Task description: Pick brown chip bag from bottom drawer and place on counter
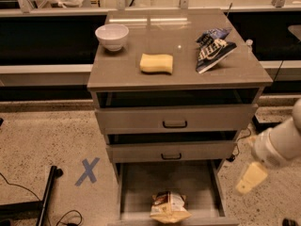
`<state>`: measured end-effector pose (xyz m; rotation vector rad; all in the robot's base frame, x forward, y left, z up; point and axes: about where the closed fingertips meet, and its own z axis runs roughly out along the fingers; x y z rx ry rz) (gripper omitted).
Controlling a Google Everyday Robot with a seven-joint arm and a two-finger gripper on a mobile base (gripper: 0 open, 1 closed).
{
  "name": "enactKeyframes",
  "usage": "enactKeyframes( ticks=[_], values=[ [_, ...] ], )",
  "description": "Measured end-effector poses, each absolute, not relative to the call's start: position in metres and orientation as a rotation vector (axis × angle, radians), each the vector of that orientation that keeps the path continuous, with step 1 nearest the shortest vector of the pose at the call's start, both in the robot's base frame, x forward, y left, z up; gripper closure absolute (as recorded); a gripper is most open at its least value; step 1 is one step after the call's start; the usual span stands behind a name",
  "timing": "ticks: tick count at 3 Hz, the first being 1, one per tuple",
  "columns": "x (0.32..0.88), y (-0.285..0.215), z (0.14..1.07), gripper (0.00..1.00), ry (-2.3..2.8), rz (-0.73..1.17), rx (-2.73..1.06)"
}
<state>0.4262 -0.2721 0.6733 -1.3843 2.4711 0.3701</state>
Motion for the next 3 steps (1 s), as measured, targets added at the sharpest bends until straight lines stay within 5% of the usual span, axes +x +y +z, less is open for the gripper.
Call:
enactKeyframes(
  ticks=[3],
  values=[
    [0.427, -0.269, 0.612, 0.0, 2.319, 0.335, -1.468]
  ],
)
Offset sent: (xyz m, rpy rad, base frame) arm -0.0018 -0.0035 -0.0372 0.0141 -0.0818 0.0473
